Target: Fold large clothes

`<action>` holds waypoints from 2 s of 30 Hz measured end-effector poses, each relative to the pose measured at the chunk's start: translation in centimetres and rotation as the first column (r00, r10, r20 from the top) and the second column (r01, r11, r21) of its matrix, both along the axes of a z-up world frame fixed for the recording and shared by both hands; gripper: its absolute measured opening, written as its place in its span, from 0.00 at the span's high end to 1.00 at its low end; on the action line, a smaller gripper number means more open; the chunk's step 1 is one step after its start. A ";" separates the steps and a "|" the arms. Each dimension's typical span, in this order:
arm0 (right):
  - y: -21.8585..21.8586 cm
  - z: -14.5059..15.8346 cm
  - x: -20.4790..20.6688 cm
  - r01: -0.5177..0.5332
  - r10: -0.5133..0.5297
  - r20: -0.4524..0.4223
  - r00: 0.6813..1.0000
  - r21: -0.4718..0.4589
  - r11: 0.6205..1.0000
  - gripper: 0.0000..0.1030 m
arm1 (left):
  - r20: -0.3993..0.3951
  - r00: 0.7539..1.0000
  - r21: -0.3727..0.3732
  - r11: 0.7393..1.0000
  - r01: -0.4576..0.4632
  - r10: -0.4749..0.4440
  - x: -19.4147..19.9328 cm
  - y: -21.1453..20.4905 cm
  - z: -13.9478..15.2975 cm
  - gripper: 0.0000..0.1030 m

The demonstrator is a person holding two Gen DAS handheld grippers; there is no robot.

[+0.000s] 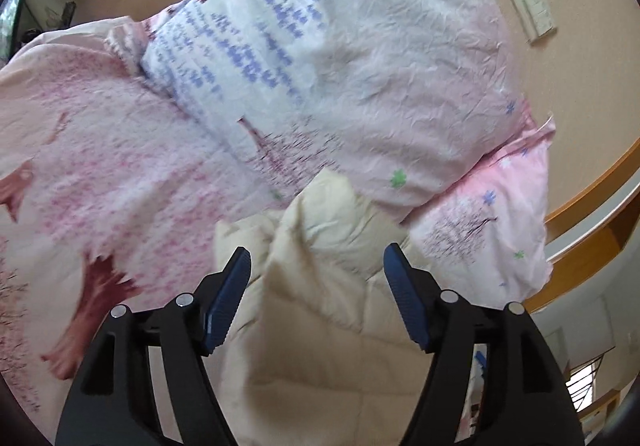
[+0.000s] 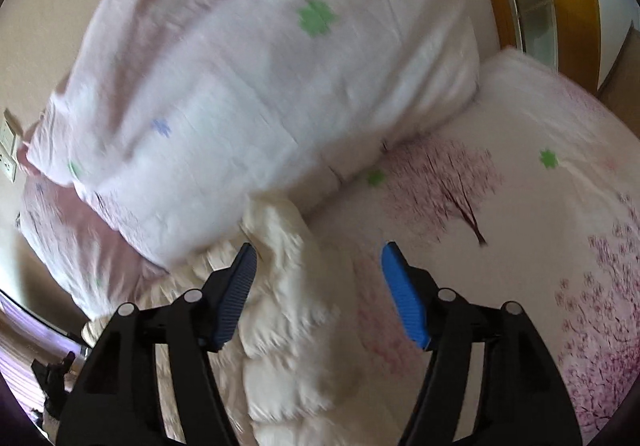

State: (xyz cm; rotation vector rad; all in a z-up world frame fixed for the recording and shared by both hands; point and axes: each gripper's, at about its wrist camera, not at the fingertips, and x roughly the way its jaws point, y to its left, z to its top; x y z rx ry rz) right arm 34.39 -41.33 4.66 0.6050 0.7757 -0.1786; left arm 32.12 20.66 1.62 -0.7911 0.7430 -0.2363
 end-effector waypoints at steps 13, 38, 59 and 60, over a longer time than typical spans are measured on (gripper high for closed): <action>3.7 -1.0 -1.4 -0.084 0.080 -0.040 0.996 -0.100 0.991 0.94 | -0.081 0.995 0.180 0.981 0.066 -0.052 -0.6 -3.3 -1.9 0.80; 7.4 -0.1 3.0 -0.110 0.093 -0.089 0.992 -0.215 0.970 0.75 | 0.009 0.996 0.355 0.931 0.079 -0.088 1.2 -8.9 1.1 0.61; 5.3 -2.2 -5.1 -0.150 0.138 -0.155 0.978 -0.072 0.986 0.71 | -0.103 0.993 0.278 0.958 0.077 -0.050 -2.2 -6.4 -1.0 0.55; 5.1 -3.0 -4.7 -0.139 0.123 -0.183 0.975 -0.079 0.987 0.71 | -0.111 0.993 0.285 0.956 0.074 -0.044 -2.1 -6.5 -1.3 0.55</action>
